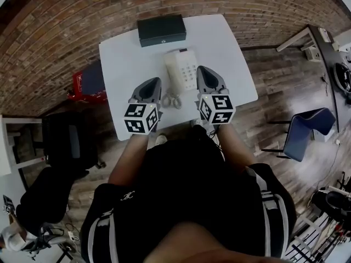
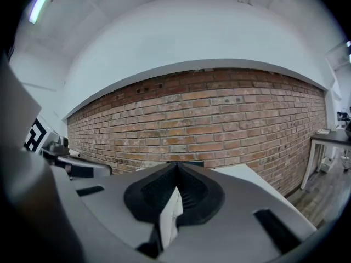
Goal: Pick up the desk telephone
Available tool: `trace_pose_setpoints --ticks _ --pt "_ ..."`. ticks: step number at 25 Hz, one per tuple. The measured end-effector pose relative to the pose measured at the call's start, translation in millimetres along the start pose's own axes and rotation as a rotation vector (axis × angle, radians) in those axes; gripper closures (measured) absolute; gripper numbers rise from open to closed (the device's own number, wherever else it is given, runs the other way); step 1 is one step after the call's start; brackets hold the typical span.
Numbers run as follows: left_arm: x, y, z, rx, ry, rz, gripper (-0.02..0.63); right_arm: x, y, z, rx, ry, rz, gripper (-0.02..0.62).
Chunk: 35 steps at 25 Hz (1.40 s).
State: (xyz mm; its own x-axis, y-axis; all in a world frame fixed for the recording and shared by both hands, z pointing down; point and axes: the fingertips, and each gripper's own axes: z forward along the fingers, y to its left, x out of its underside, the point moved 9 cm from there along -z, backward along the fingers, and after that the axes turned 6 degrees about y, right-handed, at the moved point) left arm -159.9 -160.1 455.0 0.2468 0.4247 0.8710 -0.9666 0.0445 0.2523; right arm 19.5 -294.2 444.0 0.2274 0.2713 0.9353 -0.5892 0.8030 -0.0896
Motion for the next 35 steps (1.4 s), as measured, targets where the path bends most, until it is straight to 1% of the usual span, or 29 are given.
trace_pose_setpoints --ticks 7,16,19,21,24,25,28,30,31,35 --pt "3.3 11.3 35.0 -0.062 0.058 -0.058 0.606 6.9 -36.2 37.8 -0.039 0.074 -0.008 0.597" --pt "23.9 23.2 81.8 -0.109 0.14 -0.209 0.606 31.2 -79.8 78.9 -0.115 0.203 0.009 0.597" --pt "30.1 29.1 95.5 -0.115 0.167 -0.256 0.606 43.0 -92.8 93.3 -0.164 0.248 0.042 0.597" --pt "33.9 32.5 104.8 -0.091 0.174 -0.292 0.605 50.8 -101.2 102.7 -0.211 0.272 0.1 0.594" --pt "42.5 36.5 116.8 -0.016 0.179 -0.377 0.473 63.6 -113.0 115.2 -0.265 0.316 0.201 0.526" --pt "45.9 38.3 120.4 0.001 0.188 -0.403 0.432 68.0 -116.4 119.7 -0.275 0.336 0.222 0.518" --pt "57.6 44.2 130.3 0.022 0.215 -0.474 0.344 80.4 -123.5 133.8 -0.315 0.394 0.265 0.499" --pt "66.5 47.3 136.3 0.028 0.225 -0.521 0.316 86.6 -126.6 142.0 -0.352 0.42 0.289 0.483" --pt "70.7 48.1 139.3 0.034 0.227 -0.544 0.307 89.1 -128.2 145.5 -0.367 0.43 0.302 0.464" --pt "81.5 52.3 151.8 0.065 0.227 -0.621 0.288 95.8 -133.6 159.0 -0.398 0.473 0.351 0.419"
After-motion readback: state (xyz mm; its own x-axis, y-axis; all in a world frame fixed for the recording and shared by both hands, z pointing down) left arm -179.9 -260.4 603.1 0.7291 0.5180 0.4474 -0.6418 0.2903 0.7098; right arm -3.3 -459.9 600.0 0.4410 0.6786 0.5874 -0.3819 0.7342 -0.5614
